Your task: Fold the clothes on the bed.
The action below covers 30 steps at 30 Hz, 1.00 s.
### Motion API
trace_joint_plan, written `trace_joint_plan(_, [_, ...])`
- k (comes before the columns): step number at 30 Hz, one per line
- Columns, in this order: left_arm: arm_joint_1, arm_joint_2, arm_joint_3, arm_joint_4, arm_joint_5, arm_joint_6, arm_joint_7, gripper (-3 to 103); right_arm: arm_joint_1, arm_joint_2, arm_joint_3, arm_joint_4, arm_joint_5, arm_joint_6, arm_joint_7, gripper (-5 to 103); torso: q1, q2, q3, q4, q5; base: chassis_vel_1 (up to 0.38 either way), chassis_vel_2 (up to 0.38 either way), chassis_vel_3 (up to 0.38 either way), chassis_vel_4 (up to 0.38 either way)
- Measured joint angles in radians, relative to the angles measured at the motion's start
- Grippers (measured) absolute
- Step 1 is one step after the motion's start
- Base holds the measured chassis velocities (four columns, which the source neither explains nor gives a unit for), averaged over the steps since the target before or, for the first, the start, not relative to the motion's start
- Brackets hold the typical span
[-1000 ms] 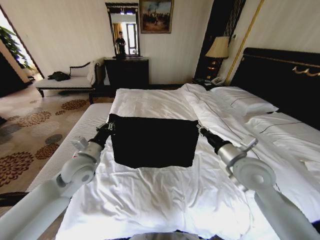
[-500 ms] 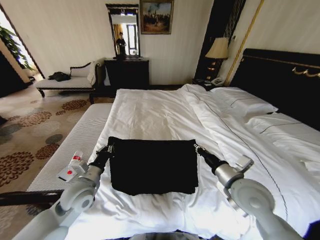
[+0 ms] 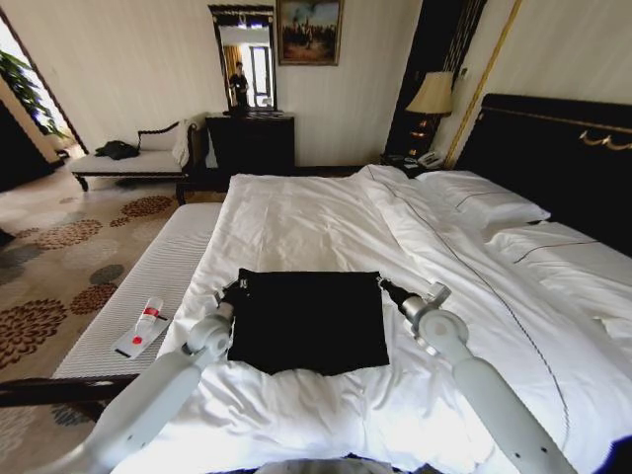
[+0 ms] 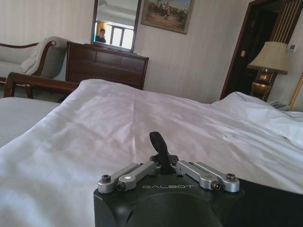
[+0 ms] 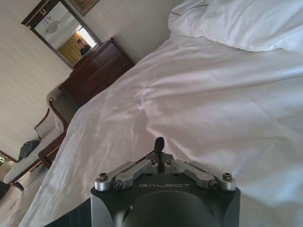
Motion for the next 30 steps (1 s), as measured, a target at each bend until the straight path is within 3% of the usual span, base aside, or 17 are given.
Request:
trace_joint_plan(5, [-0.101,-0.059,0.047,0.123,-0.01,-0.003,0.014,2,0.086,0.028,-0.042,-0.137,-0.033,0.015,-0.037,1,0.0,0.0,0.0,0.0004,0.0002,0.0,0.0,0.0,0.0])
trace_joint_plan(12, [-0.138,-0.093,0.062,0.213,0.003,-0.013,0.036,2,0.176,0.056,-0.075,-0.265,-0.064,0.028,-0.077,1,0.0,0.0,0.0,0.0009,0.0001,0.0,0.0,0.0,0.0])
trace_joint_plan(17, [-0.163,-0.152,0.054,0.34,0.037,-0.047,0.068,2,0.238,0.087,-0.086,-0.369,-0.101,0.056,-0.122,1,0.0,0.0,0.0,0.0004,0.0,0.0,0.0,0.0,0.0])
trace_joint_plan(27, [-0.117,-0.174,0.027,0.325,0.052,-0.088,0.094,2,0.173,0.079,-0.071,-0.349,-0.134,0.091,-0.189,1,0.0,0.0,0.0,0.0004,0.0,0.0,0.0,0.0,0.0])
trace_joint_plan(30, [-0.077,-0.162,0.003,0.274,0.05,-0.109,0.115,2,0.124,0.078,-0.065,-0.325,-0.163,0.144,-0.242,1,0.0,0.0,0.0,0.0006,0.0,0.0,0.0,0.0,0.0])
